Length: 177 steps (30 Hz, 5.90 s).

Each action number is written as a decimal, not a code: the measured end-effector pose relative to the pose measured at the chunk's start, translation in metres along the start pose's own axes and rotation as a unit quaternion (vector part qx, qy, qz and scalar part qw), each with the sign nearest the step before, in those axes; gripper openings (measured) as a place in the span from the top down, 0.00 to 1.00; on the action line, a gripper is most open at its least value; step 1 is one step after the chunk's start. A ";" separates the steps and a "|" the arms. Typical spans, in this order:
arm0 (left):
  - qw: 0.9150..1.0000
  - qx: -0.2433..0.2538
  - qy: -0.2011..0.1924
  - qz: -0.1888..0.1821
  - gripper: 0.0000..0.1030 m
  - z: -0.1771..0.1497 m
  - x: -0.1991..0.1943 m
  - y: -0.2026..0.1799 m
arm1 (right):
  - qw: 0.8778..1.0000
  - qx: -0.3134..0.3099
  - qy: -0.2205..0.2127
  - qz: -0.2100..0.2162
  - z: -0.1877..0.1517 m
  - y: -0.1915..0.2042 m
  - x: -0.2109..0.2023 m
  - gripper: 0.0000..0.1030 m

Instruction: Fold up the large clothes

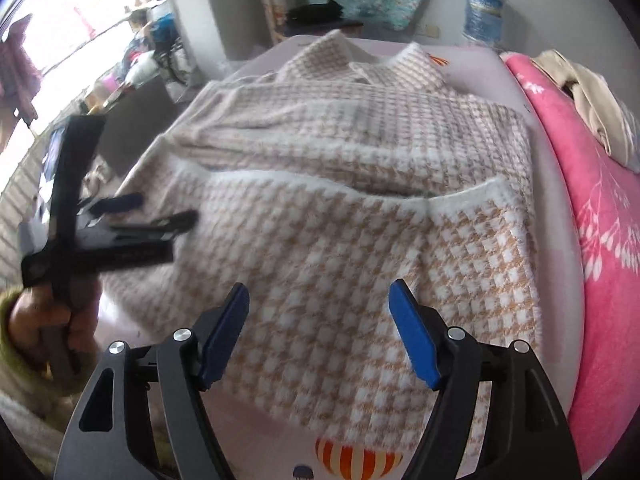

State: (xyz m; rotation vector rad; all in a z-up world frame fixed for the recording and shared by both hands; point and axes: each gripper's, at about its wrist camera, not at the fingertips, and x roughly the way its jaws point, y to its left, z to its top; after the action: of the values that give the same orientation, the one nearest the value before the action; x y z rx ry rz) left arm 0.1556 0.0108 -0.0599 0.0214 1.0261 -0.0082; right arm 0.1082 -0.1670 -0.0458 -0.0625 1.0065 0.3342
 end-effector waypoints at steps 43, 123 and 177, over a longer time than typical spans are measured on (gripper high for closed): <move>1.000 0.001 0.001 0.003 0.07 -0.001 0.000 -0.001 | 0.992 0.081 0.029 -0.096 0.005 -0.042 0.029 0.08; 0.995 -0.048 -0.022 -0.083 0.07 0.004 -0.038 0.006 | 0.995 0.084 -0.019 -0.060 0.025 -0.051 -0.028 0.06; 0.957 0.070 -0.054 -0.277 0.90 0.237 0.027 -0.020 | 0.998 -0.029 0.008 0.064 0.244 -0.111 0.084 0.84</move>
State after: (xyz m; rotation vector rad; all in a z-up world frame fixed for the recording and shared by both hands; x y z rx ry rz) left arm 0.3715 -0.0145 0.0394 -0.1371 0.8930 -0.5870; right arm 0.3827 -0.2019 0.0037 -0.0524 1.0182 0.4804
